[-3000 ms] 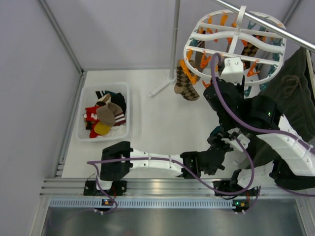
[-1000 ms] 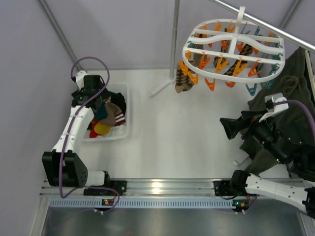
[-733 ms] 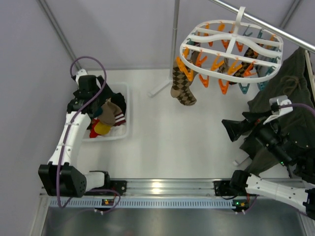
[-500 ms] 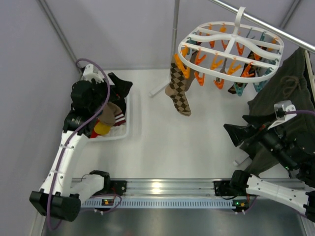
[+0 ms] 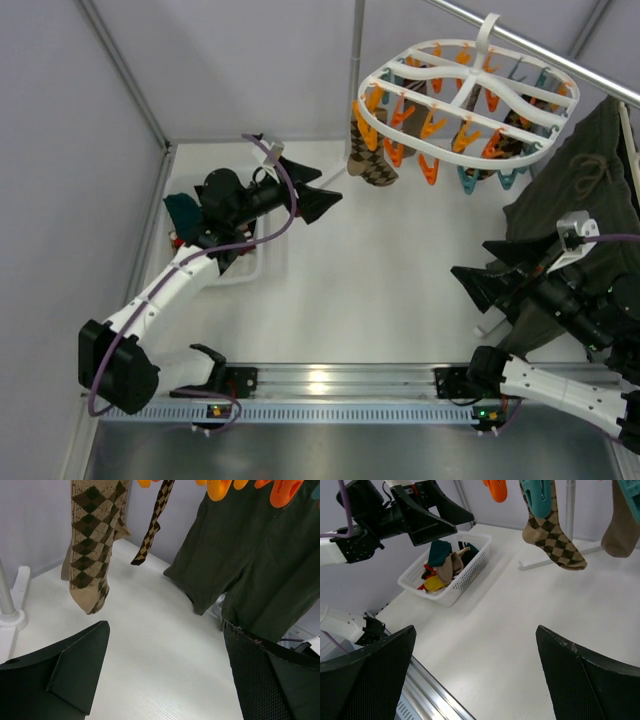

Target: Remove the socks clipped to the hanger

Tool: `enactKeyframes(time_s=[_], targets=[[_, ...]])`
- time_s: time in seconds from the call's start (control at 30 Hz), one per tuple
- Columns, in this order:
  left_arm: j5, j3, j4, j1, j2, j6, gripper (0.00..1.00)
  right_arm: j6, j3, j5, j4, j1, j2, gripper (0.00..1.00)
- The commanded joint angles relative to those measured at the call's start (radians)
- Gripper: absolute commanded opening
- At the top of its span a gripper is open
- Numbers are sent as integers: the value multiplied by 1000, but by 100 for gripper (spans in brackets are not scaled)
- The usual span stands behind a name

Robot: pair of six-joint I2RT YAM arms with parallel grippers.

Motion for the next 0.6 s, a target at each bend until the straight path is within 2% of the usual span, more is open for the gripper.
enactKeyframes(time_s=[0.0, 0.17, 0.57], targets=[[28, -1, 196, 1, 70, 49, 98, -19, -14, -51, 59, -8, -8, 100], [39, 48, 280, -1, 214, 64, 98, -31, -23, -96, 69, -8, 5, 100], [15, 272, 285, 32, 522, 129, 98, -55, -40, -231, 107, -8, 83, 99]])
